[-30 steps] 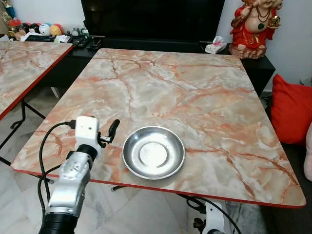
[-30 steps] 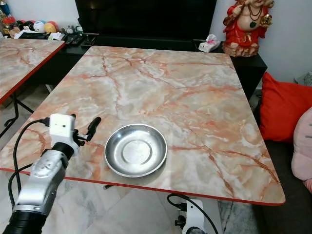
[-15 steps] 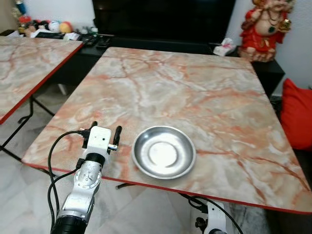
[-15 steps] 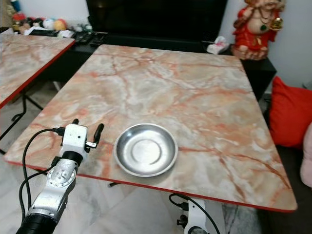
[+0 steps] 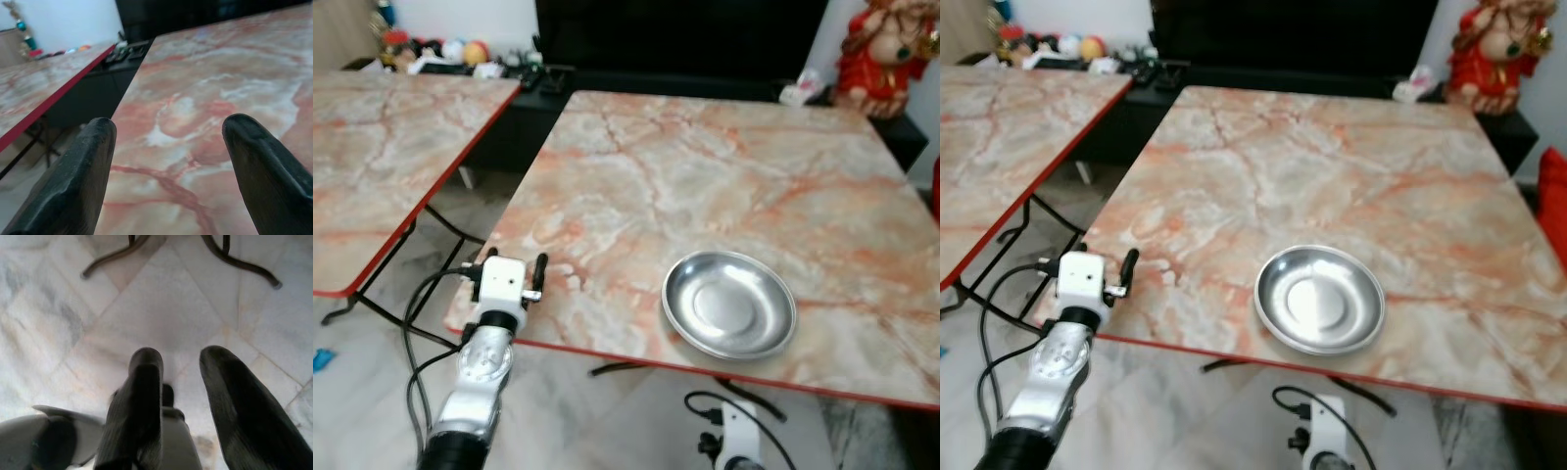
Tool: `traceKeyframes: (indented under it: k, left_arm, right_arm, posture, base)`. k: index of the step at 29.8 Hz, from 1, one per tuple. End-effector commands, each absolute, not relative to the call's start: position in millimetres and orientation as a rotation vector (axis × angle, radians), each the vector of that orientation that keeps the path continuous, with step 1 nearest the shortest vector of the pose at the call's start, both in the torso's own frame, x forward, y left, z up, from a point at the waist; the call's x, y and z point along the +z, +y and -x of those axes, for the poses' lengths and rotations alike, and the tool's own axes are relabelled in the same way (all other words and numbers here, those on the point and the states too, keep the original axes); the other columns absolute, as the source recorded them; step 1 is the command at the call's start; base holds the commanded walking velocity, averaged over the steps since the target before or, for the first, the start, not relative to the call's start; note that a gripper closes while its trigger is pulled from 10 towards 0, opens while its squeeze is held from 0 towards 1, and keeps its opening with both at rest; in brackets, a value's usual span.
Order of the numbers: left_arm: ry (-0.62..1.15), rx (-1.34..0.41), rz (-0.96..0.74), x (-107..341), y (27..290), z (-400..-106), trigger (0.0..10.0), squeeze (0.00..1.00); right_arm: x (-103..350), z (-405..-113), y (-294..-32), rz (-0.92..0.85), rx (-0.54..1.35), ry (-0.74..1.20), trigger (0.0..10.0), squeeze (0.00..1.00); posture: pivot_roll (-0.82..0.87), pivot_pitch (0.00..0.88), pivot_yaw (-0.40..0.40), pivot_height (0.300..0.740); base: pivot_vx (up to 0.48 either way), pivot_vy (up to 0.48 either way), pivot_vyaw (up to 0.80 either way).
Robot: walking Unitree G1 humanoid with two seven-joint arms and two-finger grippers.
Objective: Setting the table
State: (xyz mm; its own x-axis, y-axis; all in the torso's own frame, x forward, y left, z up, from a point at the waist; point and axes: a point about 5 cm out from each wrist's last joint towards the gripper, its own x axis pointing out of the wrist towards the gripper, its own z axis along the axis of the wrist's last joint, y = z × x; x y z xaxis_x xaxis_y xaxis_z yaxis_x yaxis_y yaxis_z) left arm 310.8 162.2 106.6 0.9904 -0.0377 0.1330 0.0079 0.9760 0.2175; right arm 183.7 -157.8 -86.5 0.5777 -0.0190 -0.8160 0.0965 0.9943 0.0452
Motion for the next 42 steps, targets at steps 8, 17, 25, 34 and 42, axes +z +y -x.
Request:
traceKeyframes:
  k: [8, 17, 25, 34, 42]
  left_arm:
    - [-0.162, -0.009, -0.207, 111, 169, -311, 10.0, 0.00]
    - [-0.173, -0.010, -0.192, 112, 169, -312, 10.0, 0.00]
    - [-0.218, -0.005, -0.182, 122, 167, -313, 10.0, 0.00]
    - [-0.251, -0.006, -0.179, 129, 165, -313, 10.0, 0.00]
    - [-0.257, 0.003, -0.178, 130, 166, -312, 10.0, 0.00]
  right_arm:
    - [-86, -185, -153, -0.097, -0.056, 0.947, 10.0, 0.00]
    - [-87, -184, -152, -0.086, -0.045, 0.952, 10.0, 0.00]
    - [-86, -185, -152, -0.083, -0.040, 0.948, 10.0, 0.00]
    - [-85, -187, -153, -0.068, -0.030, 0.944, 10.0, 0.00]
    - [-85, -187, -153, -0.074, -0.021, 0.944, 10.0, 0.00]
  posture:
    - [0.08, 0.000, 0.003, 0.740]
    - [0.08, 0.000, 0.003, 0.740]
    - [0.08, 0.000, 0.002, 0.740]
    - [0.09, 0.000, -0.002, 0.740]
    - [0.09, 0.000, -0.004, 0.740]
  base:
    - [0.000, 0.480, 0.00]
    - [0.000, 0.480, 0.00]
    - [0.000, 0.480, 0.00]
    - [0.000, 0.480, 0.36]
    - [0.000, 0.480, 0.26]
